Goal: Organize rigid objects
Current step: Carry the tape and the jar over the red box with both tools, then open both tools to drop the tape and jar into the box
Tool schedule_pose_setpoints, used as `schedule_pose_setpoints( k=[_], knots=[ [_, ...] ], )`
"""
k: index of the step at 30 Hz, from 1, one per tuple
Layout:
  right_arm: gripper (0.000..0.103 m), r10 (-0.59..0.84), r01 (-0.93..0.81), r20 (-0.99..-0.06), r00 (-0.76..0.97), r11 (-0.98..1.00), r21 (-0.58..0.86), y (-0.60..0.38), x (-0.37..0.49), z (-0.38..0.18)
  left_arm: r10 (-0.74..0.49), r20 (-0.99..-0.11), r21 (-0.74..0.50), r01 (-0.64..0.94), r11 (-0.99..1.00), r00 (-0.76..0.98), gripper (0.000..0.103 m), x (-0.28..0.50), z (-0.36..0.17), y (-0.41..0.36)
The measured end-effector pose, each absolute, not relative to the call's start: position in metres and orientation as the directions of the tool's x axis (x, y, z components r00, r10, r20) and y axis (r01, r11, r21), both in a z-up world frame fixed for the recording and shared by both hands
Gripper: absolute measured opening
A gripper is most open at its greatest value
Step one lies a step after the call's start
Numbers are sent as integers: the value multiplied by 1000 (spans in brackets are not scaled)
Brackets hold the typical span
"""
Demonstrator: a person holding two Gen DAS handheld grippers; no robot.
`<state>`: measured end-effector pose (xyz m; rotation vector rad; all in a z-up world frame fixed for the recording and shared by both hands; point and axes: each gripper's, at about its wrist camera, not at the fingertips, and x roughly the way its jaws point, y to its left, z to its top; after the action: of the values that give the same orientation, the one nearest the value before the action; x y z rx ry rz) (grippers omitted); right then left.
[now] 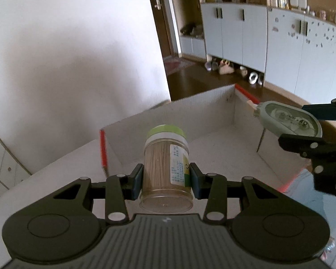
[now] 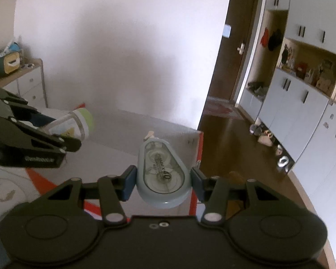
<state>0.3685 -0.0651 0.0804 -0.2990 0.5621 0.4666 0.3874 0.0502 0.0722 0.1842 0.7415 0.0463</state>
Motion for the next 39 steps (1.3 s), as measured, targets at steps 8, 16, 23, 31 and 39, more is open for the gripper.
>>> schedule_pose_setpoints(
  k=[8, 16, 23, 31, 39],
  knots=[
    [51, 306, -520, -651, 695, 839, -161, -38, 406, 50, 120, -730, 206, 50, 977, 673, 42, 438, 37, 41],
    [52, 282, -546, -727, 627, 824, -151, -22, 431, 27, 163, -796, 263, 91, 961, 583, 42, 472, 7, 40],
    [52, 236, -568, -757, 610, 796, -209, -5, 434, 20, 146, -878, 236, 148, 960, 456, 42, 488, 0, 41],
    [51, 229, -587, -774, 591, 779, -218, 1, 433, 20, 142, -889, 227, 149, 962, 436, 42, 493, 1, 38],
    [64, 236, -569, -755, 612, 795, -212, -10, 437, 26, 136, -878, 221, 136, 966, 459, 43, 486, 11, 40]
  ],
)
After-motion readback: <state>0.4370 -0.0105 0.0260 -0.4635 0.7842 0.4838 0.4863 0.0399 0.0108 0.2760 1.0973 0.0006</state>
